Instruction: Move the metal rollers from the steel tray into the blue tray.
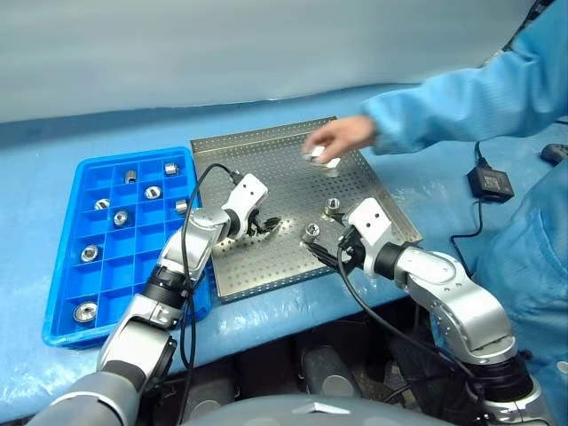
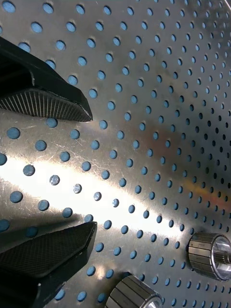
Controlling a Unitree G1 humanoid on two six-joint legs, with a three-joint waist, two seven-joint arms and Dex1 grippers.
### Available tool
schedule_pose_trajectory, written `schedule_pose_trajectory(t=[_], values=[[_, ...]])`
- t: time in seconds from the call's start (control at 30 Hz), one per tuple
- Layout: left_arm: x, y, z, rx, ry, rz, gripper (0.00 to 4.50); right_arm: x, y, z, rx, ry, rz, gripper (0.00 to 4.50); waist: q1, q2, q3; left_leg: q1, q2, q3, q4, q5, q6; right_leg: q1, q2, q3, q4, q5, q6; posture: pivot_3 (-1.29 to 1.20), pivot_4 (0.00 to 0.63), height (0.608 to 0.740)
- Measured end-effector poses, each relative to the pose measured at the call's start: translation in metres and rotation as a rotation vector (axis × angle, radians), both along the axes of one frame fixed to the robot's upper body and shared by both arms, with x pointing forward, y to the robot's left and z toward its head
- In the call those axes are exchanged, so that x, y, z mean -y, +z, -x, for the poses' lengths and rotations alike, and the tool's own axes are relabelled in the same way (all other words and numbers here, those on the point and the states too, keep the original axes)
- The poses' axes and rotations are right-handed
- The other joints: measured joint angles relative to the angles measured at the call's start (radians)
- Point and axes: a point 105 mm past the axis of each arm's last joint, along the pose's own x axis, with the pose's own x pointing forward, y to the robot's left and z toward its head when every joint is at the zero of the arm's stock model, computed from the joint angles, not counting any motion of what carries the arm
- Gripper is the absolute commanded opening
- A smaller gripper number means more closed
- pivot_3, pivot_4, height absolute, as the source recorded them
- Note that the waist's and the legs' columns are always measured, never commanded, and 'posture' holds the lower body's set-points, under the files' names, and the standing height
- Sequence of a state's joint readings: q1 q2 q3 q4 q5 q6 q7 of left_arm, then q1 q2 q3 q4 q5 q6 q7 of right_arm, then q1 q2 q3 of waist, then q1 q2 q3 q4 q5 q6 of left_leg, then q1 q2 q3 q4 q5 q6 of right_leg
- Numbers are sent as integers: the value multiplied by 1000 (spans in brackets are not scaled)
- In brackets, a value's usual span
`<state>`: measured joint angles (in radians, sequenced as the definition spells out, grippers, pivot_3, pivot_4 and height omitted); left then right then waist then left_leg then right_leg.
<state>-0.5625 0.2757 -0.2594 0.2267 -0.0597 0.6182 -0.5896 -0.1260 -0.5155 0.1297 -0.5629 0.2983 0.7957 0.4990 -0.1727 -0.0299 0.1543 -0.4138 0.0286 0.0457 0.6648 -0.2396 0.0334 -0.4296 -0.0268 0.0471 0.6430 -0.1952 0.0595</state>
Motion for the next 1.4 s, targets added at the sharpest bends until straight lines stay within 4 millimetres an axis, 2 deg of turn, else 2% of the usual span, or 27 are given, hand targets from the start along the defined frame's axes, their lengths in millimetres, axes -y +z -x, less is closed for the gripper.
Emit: schedule_pose_trajectory(t=[0.4, 0.8, 0.87, 1.03, 1.23, 1.4], values=[[-3, 0, 1, -1, 10, 9, 3585, -3, 2, -1, 7, 17, 9, 4500, 4, 0, 0, 0, 0, 0, 0, 0, 0, 0, 0, 0, 0, 0, 0, -195, 150, 740], [3, 6, 6, -1, -40, 52, 3585, -2, 1, 0, 0, 29, 16, 4500, 30, 0, 0, 0, 0, 0, 0, 0, 0, 0, 0, 0, 0, 1, -1, -194, 150, 740], [9, 11, 9, 1, -75, 82, 3585, 1, 0, 0, -3, 26, 30, 4500, 35, 0, 0, 0, 0, 0, 0, 0, 0, 0, 0, 0, 0, 1, -1, -202, 150, 740], [38, 24, 26, 14, -241, 186, 3585, 12, -5, 6, -30, 20, 55, 4500, 45, 0, 0, 0, 0, 1, 1, 0, 0, 0, 0, 0, 0, 1, -2, -225, 150, 740], [62, 13, 34, -27, -332, 173, 3585, 18, -4, 13, -32, 21, 58, 4500, 36, 0, 0, 1, -1, 2, 3, 0, 0, 1, 1, 1, 0, -2, -4, -261, 150, 740], [76, 3, 30, -50, -357, 150, 3585, 18, -3, 14, -24, 3, 53, 4500, 21, 0, 0, 0, -2, 2, 3, 0, 1, 1, 1, 2, 0, -2, -4, -287, 150, 740]])
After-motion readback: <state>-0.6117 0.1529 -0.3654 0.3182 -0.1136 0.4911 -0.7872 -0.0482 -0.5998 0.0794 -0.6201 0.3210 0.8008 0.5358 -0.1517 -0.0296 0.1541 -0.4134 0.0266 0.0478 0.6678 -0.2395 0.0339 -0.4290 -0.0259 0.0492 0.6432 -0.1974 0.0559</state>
